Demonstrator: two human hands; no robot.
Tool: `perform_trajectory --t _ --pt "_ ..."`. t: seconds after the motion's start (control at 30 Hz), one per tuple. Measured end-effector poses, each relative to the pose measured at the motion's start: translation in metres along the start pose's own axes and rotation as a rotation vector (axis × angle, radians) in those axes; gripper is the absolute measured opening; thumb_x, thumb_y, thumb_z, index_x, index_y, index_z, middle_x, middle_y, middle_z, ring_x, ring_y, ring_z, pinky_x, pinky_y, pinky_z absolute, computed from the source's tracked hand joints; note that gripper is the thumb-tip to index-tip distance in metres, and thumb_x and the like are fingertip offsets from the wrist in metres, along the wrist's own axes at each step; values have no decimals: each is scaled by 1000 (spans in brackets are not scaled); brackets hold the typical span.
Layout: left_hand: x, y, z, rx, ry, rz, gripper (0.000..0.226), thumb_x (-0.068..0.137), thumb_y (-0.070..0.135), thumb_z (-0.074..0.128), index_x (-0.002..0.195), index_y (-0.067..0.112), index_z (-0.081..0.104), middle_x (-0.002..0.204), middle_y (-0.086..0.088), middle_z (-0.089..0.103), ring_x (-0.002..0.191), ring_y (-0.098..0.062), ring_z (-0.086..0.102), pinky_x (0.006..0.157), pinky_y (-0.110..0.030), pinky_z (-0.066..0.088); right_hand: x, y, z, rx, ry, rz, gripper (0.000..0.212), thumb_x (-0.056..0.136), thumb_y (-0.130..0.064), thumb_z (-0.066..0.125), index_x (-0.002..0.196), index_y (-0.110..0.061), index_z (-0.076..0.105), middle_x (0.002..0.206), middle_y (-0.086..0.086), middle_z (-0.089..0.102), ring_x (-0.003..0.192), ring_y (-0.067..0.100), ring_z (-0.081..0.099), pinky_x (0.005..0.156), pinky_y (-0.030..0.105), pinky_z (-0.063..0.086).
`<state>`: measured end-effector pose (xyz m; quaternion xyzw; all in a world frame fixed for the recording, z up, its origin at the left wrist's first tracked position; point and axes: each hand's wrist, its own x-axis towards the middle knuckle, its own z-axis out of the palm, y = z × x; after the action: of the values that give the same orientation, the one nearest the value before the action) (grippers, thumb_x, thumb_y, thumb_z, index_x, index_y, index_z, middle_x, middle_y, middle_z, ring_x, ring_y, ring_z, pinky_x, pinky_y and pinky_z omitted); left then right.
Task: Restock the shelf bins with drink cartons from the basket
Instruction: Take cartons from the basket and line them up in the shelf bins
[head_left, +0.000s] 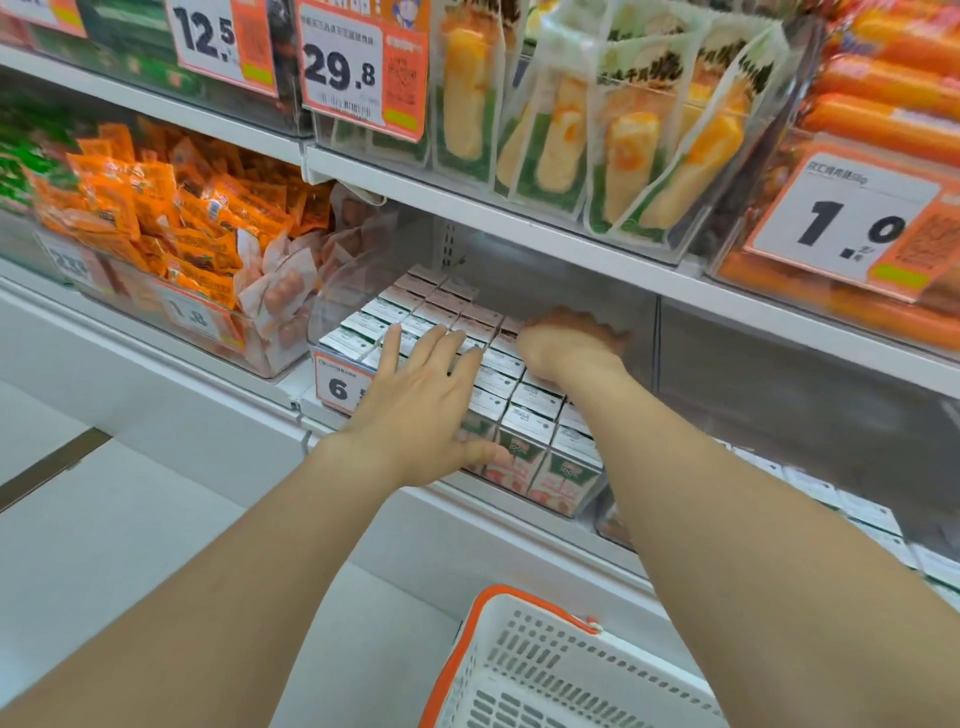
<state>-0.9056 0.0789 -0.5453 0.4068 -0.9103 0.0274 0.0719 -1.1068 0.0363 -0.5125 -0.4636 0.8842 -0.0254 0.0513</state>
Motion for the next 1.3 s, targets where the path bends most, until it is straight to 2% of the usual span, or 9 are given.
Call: perform_trajectory --t 0.1,0.23,0.43,0.63,0.77,0.87,1.0,1.1,1.3 --pt "-1 -3 0 21 -24 -32 122 78 96 42 163 14 13 171 -12 12 160 -33 3 126 -65 -2 0 -14 7 23 195 -240 41 99 -36 41 128 -10 55 129 19 62 119 39 57 106 47 40" --pt "-2 -8 4 62 -32 -108 134 73 100 39 164 9 2 168 -18 14 157 -43 8 126 -66 0 9 -30 18 231 66 -393 44 103 -37 39 143 -20 47 136 17 60 121 39 56 99 43 43" --pt "-4 -5 8 108 8 -130 124 85 89 41 165 5 -2 169 -21 12 157 -47 8 125 -67 3 20 -44 18 84 -10 -428 44 98 -59 30 107 -29 61 117 5 67 101 31 62 79 37 46" --pt "1 -2 4 106 -25 -141 125 86 88 43 165 6 -9 172 -23 2 158 -48 1 124 -69 0 21 -39 33 132 21 -424 49 94 -64 27 98 -26 59 103 5 68 91 32 62 85 40 54" --pt "0 -7 -2 102 -60 -158 130 78 95 45 164 4 9 171 -20 10 158 -42 8 125 -67 1 25 -44 29 77 -46 -419 65 94 -64 20 123 -23 60 126 9 67 104 34 61 95 45 51" --pt "-1 -15 -9 60 -24 -182 127 72 96 51 160 9 24 167 -17 22 156 -37 15 126 -66 2 24 -55 24 29 -16 -348 71 99 -60 14 144 -22 54 146 14 57 129 39 54 112 56 36" --pt "-7 -31 -8 27 -11 -221 129 66 101 48 156 10 30 163 -11 29 153 -33 22 125 -64 10 15 -84 27 141 242 -348 45 106 -37 31 128 -8 57 131 22 63 121 41 58 102 47 43" --pt "-12 -40 -3 40 -36 -221 135 65 104 34 160 9 21 165 -14 24 154 -37 19 126 -64 6 22 -103 34 247 210 -348 43 105 -33 36 136 -7 51 135 21 59 124 42 56 103 46 43" --pt "-13 -44 -2 9 -61 -240 130 77 97 38 165 7 4 169 -24 8 157 -45 4 127 -62 -2 46 -123 26 285 122 -337 41 99 -38 36 126 -19 62 130 10 65 117 34 61 93 40 50"
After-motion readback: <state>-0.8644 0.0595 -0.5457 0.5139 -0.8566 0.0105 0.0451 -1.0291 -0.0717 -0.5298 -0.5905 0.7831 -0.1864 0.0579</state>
